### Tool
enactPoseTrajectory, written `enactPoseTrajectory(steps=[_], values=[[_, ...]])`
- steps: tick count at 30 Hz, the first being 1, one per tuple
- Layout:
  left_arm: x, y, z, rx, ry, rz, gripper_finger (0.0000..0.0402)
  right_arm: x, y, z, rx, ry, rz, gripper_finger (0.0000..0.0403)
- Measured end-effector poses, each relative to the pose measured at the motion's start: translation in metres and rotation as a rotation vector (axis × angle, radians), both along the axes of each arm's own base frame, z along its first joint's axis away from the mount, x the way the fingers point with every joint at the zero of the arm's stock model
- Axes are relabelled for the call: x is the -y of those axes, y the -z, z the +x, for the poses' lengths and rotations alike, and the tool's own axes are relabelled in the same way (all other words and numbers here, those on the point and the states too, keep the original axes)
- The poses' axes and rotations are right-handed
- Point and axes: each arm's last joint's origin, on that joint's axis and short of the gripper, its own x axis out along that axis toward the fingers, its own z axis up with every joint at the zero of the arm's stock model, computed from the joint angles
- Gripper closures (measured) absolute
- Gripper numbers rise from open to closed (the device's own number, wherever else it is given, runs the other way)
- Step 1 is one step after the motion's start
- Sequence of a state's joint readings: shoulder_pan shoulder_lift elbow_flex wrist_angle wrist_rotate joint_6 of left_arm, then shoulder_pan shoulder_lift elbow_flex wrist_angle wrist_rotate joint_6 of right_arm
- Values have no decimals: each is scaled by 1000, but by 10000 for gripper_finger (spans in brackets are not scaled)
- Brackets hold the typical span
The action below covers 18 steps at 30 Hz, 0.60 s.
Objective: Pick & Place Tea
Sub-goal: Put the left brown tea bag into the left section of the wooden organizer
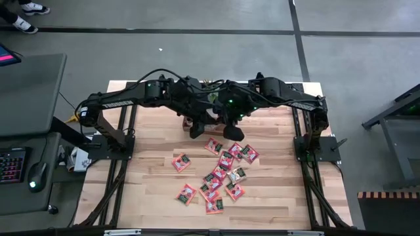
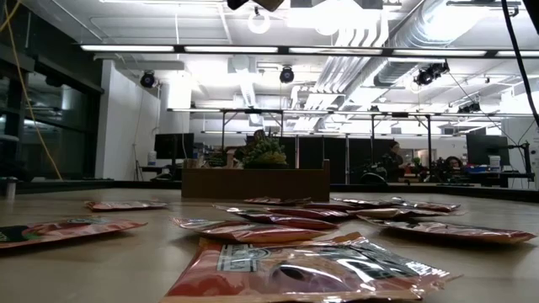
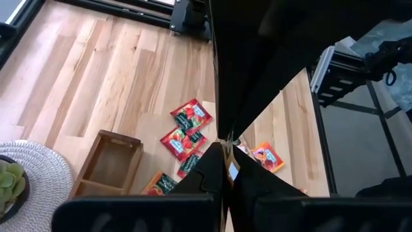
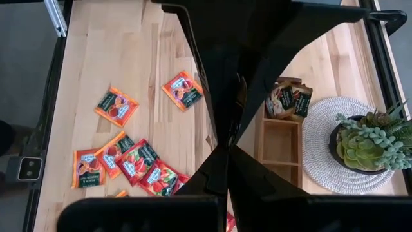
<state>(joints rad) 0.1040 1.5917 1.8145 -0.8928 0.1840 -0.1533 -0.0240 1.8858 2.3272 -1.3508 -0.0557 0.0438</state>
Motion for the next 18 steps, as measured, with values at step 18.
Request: enactPoseTrajectory(steps=[18], values=[[-3,-11,-18,-4,-100,116,401,5,-35,-43,93,149,-87,284]])
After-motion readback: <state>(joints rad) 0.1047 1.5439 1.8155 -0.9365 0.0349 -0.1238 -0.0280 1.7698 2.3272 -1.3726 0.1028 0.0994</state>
